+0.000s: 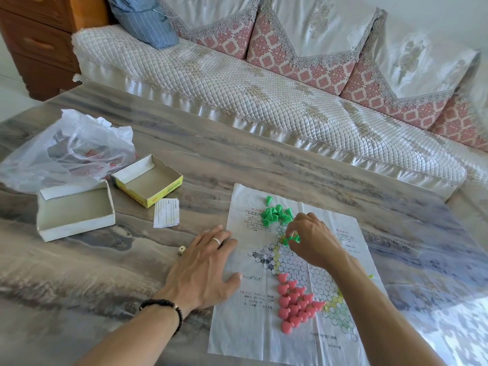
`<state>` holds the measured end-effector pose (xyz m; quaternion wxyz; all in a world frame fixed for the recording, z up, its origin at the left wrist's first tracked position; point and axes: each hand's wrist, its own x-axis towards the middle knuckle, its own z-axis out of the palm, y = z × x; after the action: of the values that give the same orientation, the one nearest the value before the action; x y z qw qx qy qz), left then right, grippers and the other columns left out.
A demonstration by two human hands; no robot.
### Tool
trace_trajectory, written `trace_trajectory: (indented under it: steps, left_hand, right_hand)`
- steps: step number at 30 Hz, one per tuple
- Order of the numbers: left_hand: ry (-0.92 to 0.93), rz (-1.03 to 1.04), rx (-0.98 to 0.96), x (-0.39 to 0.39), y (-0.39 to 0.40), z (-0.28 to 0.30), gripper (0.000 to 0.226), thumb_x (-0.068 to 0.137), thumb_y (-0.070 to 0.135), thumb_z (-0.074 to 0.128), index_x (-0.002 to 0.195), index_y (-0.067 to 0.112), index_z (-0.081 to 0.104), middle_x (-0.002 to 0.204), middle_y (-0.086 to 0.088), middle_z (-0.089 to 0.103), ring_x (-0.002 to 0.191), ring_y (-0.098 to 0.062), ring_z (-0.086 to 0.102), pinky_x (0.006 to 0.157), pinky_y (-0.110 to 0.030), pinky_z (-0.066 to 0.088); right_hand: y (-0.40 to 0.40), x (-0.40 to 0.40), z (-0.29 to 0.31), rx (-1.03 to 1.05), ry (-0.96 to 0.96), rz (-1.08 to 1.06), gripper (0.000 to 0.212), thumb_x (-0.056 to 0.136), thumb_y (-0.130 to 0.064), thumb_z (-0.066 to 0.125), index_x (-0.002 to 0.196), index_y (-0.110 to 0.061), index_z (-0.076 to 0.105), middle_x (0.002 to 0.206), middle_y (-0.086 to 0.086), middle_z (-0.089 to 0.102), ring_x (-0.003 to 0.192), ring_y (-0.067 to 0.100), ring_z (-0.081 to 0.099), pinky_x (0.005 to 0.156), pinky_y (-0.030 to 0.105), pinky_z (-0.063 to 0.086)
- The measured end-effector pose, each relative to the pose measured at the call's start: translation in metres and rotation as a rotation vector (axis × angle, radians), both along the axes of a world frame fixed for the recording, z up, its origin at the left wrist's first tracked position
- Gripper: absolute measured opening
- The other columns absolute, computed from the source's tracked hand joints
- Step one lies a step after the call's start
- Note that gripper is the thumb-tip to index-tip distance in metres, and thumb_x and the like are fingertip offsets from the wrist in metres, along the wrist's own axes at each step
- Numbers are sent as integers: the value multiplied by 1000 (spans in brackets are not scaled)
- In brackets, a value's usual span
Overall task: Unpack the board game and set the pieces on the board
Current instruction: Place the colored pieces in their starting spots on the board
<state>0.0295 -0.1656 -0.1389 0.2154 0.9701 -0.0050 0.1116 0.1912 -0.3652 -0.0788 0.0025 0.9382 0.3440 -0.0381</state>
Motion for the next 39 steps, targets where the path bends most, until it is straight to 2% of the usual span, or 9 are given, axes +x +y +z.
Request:
trace_trajectory:
  steps: [6,10,14,20,23,27,29,34,39]
  left_hand:
    - [15,5,-3,0,0,-1,70,82,58,42,142,22,37,154,4,29,146,-12,11,116,-28,6]
    - [20,3,4,0,0,0,71,83,58,40,143,22,35,154,4,27,146,-12,9,116,-28,4]
    - [21,8,14,-1,0,0,70,83,58,40,143,23,34,155,4,25,146,-12,8,116,-28,4]
    - [21,5,7,0,0,0,69,83,57,41,143,22,34,155,4,26,146,-12,8,118,-29,5]
    - [27,4,16,-1,0,0,69,84,57,40,143,22,33,155,4,24,146,-12,6,119,-29,4]
    - [19,3,8,-1,0,1,69,84,56,41,143,22,34,155,3,26,146,-12,7,117,-28,2]
    - [24,1,14,-1,0,1,69,84,56,41,144,22,33,155,4,24,146,-11,6,117,-27,1]
    - [25,7,10,0,0,1,70,84,57,41,144,22,33,156,3,24,146,-11,7,118,-28,3]
    - [19,4,13,-1,-1,2,70,83,58,41,143,23,34,156,4,25,146,-12,8,116,-27,4]
  right_hand:
    - [0,4,8,120,41,-47,28,87,-25,61,114,-20,62,111,-4,58,105,13,49,92,34,45]
    - [9,18,18,238,-8,-91,24,89,-9,57,109,-13,68,105,3,67,91,14,62,84,31,54]
    - [21,31,13,169,9,-139,37,86,5,47,103,-17,71,108,3,70,82,12,64,74,24,55]
    - [31,40,2,4,27,-103,50,74,13,48,96,-24,71,116,1,65,92,17,65,77,34,57]
    - [27,45,-3,-19,35,-106,45,75,10,56,99,-26,71,116,3,66,90,17,65,79,32,57]
    - [21,42,5,24,33,-97,21,82,-4,66,95,-20,70,108,0,63,93,15,60,84,30,53]
    - [19,38,12,108,41,-101,11,84,-12,68,95,-15,70,98,-1,63,86,11,58,77,22,49]
    - [17,22,30,327,99,-155,4,81,-18,71,84,-18,68,73,-7,61,64,6,54,53,11,38]
    - [16,6,36,299,141,-64,8,85,-11,66,91,-14,71,79,-10,63,70,-3,58,60,7,47]
